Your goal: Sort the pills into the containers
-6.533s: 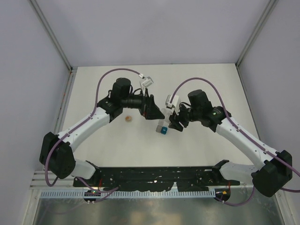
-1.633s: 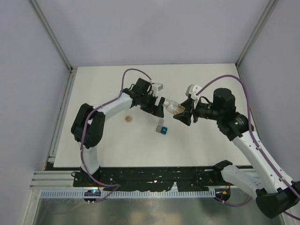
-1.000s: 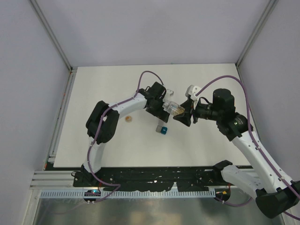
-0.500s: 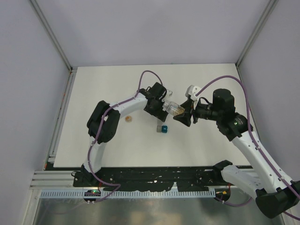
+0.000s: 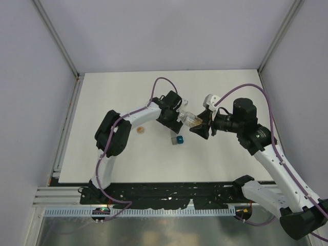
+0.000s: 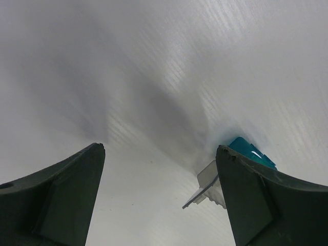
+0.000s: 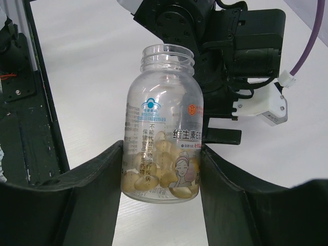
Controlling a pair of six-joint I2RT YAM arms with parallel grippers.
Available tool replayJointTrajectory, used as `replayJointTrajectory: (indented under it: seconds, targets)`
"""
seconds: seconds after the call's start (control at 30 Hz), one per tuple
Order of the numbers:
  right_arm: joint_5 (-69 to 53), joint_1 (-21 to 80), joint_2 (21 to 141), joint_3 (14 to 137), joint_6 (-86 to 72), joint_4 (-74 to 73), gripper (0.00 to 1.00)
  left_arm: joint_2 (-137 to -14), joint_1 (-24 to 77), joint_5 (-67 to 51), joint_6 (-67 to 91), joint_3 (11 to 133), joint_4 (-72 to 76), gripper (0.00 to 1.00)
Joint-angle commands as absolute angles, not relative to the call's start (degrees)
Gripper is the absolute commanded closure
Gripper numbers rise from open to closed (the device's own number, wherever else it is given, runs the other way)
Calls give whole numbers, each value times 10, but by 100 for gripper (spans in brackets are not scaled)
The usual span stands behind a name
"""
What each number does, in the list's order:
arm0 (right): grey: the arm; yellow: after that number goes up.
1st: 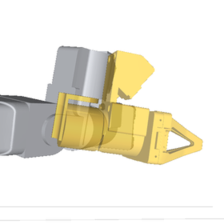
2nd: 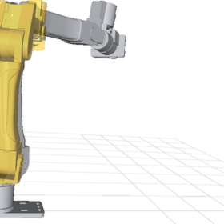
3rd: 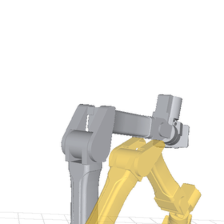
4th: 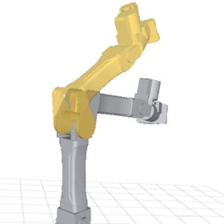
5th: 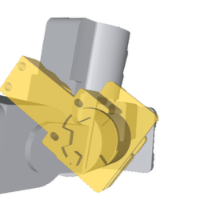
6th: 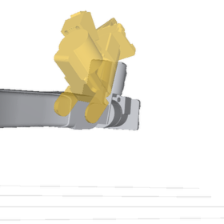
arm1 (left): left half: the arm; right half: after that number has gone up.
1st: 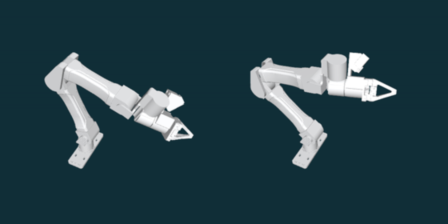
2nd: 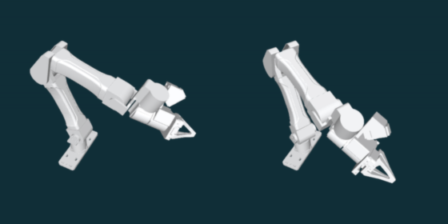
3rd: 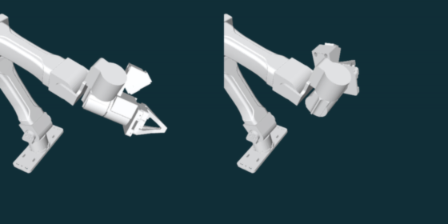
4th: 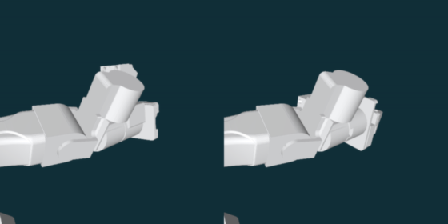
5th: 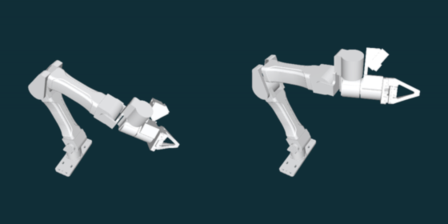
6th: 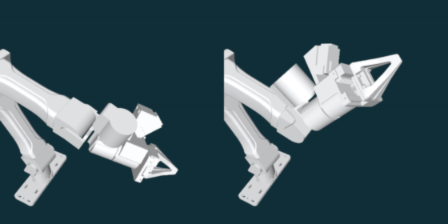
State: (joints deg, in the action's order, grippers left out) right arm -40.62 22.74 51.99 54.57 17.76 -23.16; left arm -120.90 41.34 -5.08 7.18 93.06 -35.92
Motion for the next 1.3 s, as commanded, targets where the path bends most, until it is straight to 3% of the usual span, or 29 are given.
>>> replayJointTrajectory:
  seconds: [0.0,1.27]
  targets:
    - [-417,226,509,545,174,-201,94,-1171,414,-39,62,918,-360,7]
    - [-414,224,520,540,185,-207,94,-1093,398,-33,48,839,-343,7]
